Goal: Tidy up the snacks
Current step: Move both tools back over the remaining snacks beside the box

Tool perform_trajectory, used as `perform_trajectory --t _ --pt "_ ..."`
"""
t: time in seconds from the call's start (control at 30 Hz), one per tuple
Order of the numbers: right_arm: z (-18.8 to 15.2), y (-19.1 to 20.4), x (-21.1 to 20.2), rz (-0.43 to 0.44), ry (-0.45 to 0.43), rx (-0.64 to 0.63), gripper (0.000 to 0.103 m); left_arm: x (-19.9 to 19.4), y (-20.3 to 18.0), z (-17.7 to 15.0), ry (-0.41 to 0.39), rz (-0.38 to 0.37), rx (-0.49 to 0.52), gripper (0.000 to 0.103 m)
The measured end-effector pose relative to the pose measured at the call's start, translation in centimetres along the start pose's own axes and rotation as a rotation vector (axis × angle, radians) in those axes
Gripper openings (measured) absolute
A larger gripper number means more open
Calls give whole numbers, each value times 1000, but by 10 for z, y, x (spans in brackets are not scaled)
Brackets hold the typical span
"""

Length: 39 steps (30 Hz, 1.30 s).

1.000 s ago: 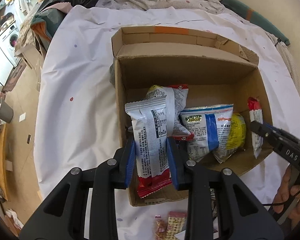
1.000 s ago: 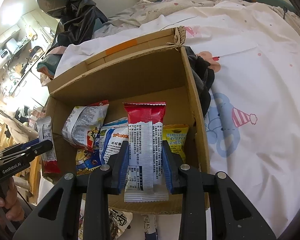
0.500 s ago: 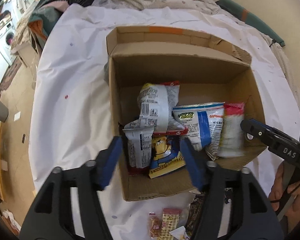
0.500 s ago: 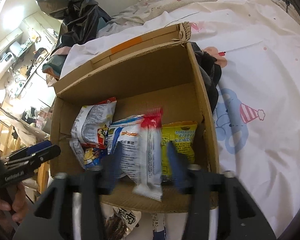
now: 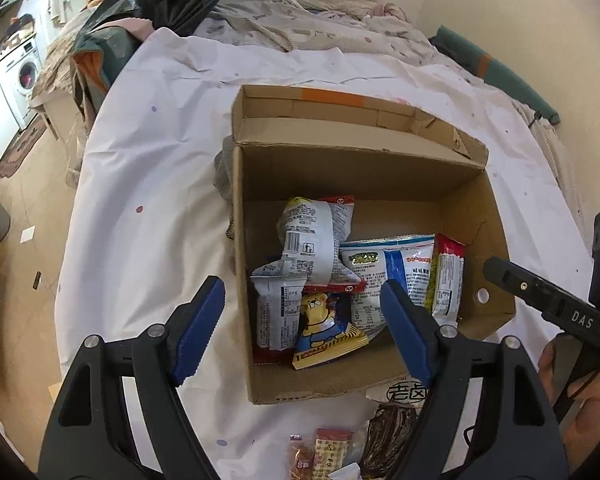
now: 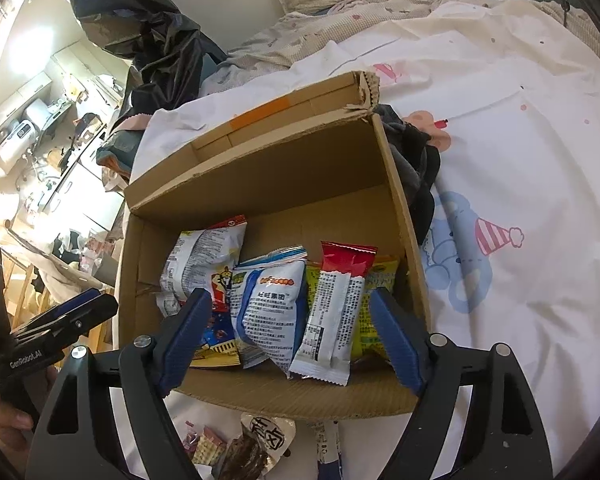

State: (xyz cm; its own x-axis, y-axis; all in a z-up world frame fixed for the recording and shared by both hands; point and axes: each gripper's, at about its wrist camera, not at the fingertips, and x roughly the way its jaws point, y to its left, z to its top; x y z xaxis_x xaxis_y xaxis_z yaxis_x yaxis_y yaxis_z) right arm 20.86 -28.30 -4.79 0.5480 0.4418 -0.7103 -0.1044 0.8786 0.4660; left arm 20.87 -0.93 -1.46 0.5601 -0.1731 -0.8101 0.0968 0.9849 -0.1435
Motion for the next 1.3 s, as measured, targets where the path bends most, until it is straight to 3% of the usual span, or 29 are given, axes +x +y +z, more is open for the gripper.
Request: perform_trajectory --t 0.13,0.3,0.37,0.47,0.67,0.97,1.07,1.13,1.3 --pt "-5 4 -5 0 -1 -11 83 -9 3 -3 -33 -2 1 79" --pt "-12 10 -17 8 -13 -26 83 -20 10 -8 -66 -20 -31 98" --pt "-15 14 -24 1 -25 -44 83 -20 12 -13 -53 -11 -28 98" --pt "-21 21 -34 -21 -58 -78 93 -24 16 -20 -50 -6 -42 98" --pt "-39 22 -44 0 -36 -58 95 -32 22 -39 -39 24 -70 98" --pt "-63 24 -60 55 -35 20 95 -17 51 -75 105 -19 -241 97" --pt "-72 20 -59 64 -10 58 95 -7 50 -93 166 -16 -261 91" --pt "-79 18 -59 62 2 78 95 5 45 -104 224 -14 -228 71" --pt "-87 14 -55 80 34 123 95 46 28 -127 409 -36 -143 56"
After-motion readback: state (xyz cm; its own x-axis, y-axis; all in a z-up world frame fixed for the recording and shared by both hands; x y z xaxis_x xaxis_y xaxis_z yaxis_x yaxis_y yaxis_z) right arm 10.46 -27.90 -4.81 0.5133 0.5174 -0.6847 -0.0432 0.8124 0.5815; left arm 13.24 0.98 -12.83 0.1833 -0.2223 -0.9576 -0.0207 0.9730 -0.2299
